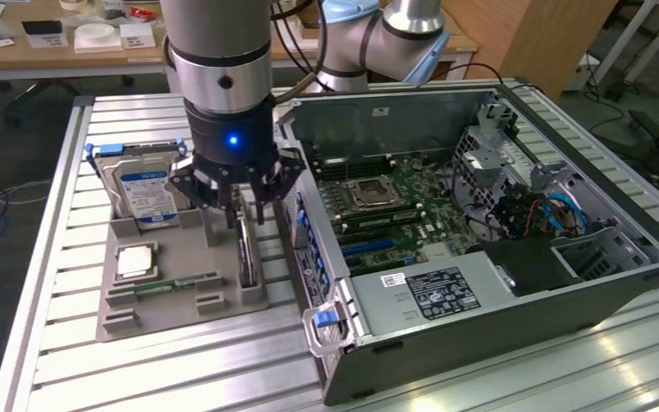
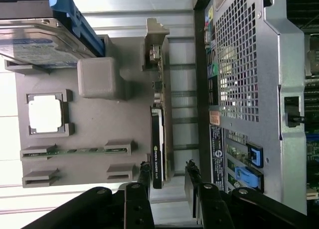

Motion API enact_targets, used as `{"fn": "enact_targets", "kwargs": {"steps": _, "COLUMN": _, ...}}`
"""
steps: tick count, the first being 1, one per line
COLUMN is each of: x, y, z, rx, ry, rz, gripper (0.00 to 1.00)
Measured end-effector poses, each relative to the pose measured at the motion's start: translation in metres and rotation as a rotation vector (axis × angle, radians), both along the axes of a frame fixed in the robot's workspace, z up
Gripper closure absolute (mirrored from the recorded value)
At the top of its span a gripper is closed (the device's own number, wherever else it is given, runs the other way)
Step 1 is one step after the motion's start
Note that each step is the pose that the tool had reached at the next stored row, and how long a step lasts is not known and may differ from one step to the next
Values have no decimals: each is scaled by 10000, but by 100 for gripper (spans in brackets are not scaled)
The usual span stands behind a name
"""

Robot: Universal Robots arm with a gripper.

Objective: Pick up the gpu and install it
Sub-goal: 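Pick up the gpu and move the gpu toward the slot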

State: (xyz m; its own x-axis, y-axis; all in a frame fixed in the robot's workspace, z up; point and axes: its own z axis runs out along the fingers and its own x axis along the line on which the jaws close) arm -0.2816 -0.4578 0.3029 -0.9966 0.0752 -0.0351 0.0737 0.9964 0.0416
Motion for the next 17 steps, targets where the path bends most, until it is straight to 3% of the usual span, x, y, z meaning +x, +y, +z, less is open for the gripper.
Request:
{"fn": "enact_targets", "kwargs": {"steps": 9, "x": -42, "y": 86, "z": -77, "rx": -18, "ry": -4, "rz": 0, "gripper": 58}}
{"fn": "enact_targets", "kwargs": {"steps": 13, "x": -41, "y": 93, "z": -126, "rx": -56, "ry": -7, "rz": 1, "gripper": 58}}
{"fn": "enact_targets", "kwargs": {"steps": 17, "x": -42, "y": 94, "z": -129, "rx": -60, "ry": -6, "rz": 0, "gripper": 58}}
